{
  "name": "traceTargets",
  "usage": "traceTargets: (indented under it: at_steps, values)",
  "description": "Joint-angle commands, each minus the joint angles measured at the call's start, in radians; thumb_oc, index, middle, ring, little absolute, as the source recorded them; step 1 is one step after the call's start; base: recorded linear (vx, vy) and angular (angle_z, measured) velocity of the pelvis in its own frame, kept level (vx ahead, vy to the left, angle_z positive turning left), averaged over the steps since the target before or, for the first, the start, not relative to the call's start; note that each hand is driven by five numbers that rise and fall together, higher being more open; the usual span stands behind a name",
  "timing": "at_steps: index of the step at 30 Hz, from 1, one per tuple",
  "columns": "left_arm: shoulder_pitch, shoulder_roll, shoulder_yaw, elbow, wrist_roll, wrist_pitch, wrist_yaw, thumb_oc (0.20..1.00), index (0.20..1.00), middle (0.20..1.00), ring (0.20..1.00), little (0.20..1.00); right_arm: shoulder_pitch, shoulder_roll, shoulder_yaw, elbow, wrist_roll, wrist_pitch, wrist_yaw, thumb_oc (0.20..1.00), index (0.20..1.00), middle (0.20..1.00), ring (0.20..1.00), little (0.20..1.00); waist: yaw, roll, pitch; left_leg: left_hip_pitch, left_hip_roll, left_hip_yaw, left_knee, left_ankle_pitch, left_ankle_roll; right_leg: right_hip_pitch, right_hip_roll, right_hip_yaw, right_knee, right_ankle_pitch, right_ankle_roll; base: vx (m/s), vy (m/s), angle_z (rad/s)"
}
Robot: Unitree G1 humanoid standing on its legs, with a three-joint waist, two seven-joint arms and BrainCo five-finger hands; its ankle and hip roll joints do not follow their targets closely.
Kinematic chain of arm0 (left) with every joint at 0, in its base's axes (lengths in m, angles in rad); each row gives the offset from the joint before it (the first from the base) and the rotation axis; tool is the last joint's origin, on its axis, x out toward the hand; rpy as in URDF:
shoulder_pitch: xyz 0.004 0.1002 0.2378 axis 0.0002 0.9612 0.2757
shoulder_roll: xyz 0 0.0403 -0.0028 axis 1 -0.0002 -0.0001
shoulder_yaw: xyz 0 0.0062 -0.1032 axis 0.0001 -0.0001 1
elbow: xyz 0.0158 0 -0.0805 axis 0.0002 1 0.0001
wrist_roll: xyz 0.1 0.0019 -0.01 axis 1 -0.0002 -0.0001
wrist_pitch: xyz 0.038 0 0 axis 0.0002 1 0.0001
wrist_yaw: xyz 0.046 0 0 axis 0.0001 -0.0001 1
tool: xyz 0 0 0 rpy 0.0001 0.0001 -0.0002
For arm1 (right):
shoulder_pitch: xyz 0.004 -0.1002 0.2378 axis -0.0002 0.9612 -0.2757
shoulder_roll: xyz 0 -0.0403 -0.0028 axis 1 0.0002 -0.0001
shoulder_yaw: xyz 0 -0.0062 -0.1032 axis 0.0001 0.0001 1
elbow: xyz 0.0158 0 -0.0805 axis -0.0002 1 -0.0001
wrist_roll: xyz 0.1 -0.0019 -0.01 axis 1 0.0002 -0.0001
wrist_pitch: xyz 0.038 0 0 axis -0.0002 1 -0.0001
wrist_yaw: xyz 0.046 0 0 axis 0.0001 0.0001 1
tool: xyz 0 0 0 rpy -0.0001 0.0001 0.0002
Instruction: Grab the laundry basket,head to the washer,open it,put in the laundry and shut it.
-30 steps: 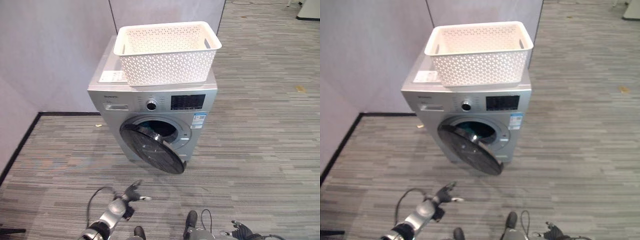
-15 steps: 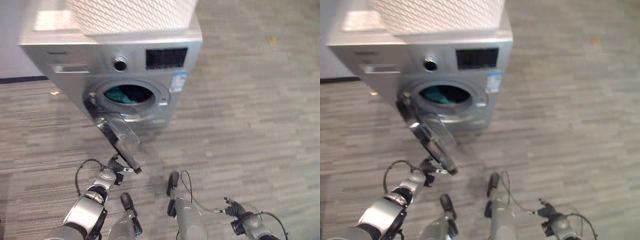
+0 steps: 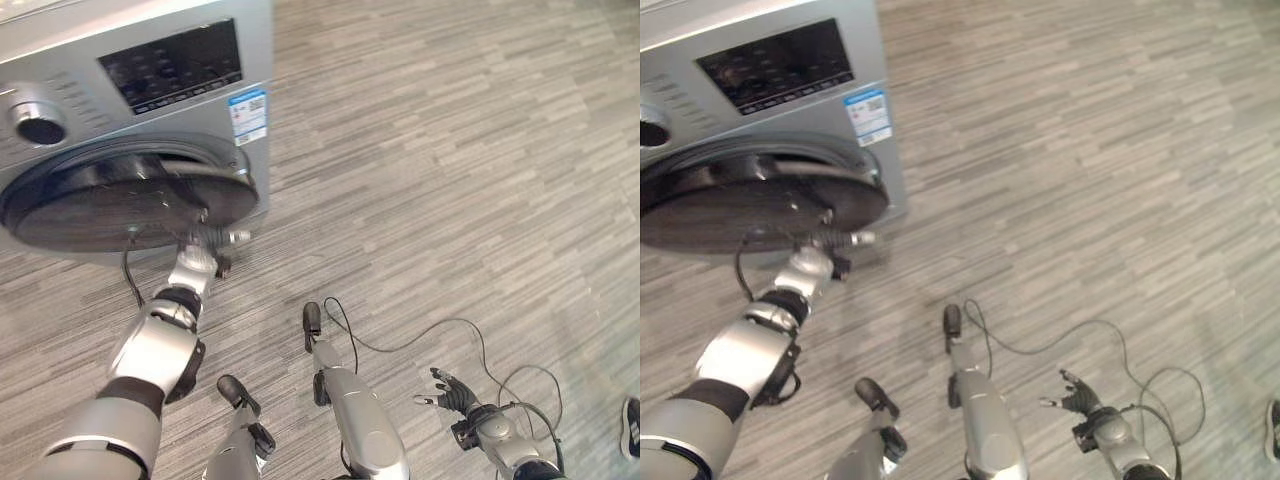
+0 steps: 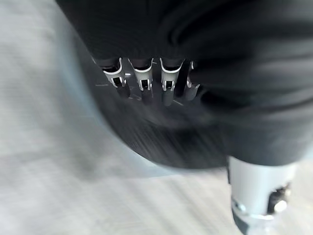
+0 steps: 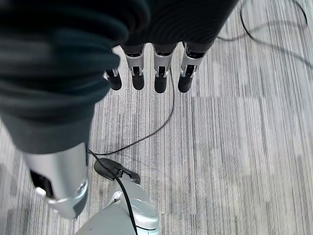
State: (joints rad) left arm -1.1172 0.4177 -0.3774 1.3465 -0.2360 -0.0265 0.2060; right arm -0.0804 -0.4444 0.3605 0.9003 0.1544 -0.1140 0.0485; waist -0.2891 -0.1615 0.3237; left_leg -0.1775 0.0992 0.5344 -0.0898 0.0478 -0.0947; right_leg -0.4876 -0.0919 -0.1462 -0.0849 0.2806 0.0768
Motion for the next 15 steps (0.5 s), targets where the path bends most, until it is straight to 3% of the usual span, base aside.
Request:
traceTargets:
  at_steps: [1,6,10,12,15]
  values:
    - [-0.094,0.116,0.006,0.010,-0.013,-0.061,0.051,1.000,1.000,1.000,1.000,1.000,0.026,-0.035,0.030,-0.001,0.040,-0.020,0.012,1.000,1.000,1.000,1.000,1.000,0.001,-0.013,-0.015,-0.089,0.127,-0.111,0.002,0.086,-0.067,0.004,-0.076,0.025,0.001,-0.004,0.136,0.04,-0.030,-0.27]
    - [-0.165,0.176,0.003,0.003,-0.044,-0.078,0.073,1.000,1.000,1.000,1.000,1.000,0.045,-0.029,0.019,0.010,0.060,-0.025,0.013,1.000,1.000,1.000,1.000,1.000,-0.002,-0.008,-0.016,-0.103,0.139,-0.108,0.002,0.090,-0.077,-0.013,-0.065,0.029,-0.001,-0.007,0.135,0.06,-0.039,-0.20]
    - [-0.156,0.178,0.007,-0.009,-0.054,-0.086,0.076,1.000,1.000,1.000,1.000,1.000,0.055,-0.023,0.010,0.030,0.061,-0.026,0.005,1.000,1.000,1.000,1.000,1.000,0.006,0.002,-0.015,-0.096,0.140,-0.115,0.002,0.088,-0.078,-0.005,-0.065,0.023,-0.001,-0.012,0.134,0.04,-0.008,-0.01]
    - [-0.118,0.157,0.019,-0.032,-0.067,-0.098,0.074,1.000,1.000,1.000,1.000,1.000,0.063,-0.016,0.007,0.049,0.063,-0.026,0.003,1.000,1.000,1.000,1.000,1.000,0.015,0.012,-0.019,-0.081,0.139,-0.121,0.002,0.085,-0.079,0.015,-0.068,0.016,-0.001,-0.020,0.133,0.06,-0.011,0.01]
    - [0.100,0.075,0.094,-0.091,-0.122,-0.129,0.049,1.000,1.000,1.000,1.000,1.000,0.079,0.013,-0.003,0.091,0.047,-0.025,-0.010,1.000,1.000,1.000,1.000,1.000,0.050,0.041,-0.039,-0.021,0.136,-0.133,0.002,0.071,-0.077,0.090,-0.078,-0.004,-0.001,-0.044,0.130,0.11,-0.018,0.03]
